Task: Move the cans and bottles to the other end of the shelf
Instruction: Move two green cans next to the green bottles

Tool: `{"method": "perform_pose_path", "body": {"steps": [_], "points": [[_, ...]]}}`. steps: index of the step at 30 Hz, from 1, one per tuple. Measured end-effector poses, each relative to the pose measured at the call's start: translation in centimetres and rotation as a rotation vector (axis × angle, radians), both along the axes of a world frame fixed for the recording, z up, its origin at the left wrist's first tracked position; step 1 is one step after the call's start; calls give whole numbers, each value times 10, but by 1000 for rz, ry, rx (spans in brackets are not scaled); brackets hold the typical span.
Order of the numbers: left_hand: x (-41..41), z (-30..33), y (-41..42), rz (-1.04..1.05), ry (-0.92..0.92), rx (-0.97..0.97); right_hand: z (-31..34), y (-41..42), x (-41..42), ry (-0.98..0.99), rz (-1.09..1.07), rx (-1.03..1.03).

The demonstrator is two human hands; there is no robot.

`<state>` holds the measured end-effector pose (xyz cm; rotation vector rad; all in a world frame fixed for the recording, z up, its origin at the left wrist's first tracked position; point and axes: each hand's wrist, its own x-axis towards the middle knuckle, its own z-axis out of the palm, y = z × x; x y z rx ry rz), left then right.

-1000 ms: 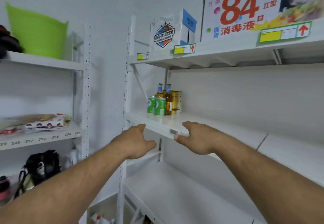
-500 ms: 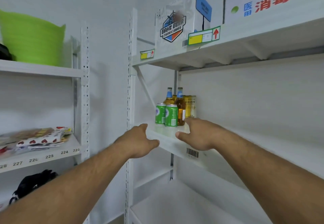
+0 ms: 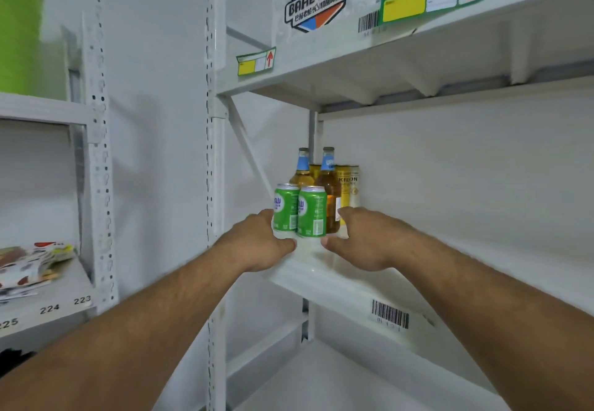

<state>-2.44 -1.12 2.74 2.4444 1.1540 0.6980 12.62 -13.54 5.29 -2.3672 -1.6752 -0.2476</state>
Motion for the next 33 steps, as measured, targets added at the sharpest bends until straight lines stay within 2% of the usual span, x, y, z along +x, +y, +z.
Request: {"method": "perform_pose_path", "body": {"steps": [7,14,22,28,33], "points": [[17,0,85,-111,-49,-22,-1,73,10,28,-95,80],[42,-12,153,-268,-196,-143,-11,125,16,119,-209,217],[75,-19,201,-378,-375,-268,-11,168,17,348,-295,500],[86,-24,214,-444,-385,-304,-14,181,21,563,-330,642],[90,-22,220,-462,-412,-392,-17,185,23,636,-358,719]]}}
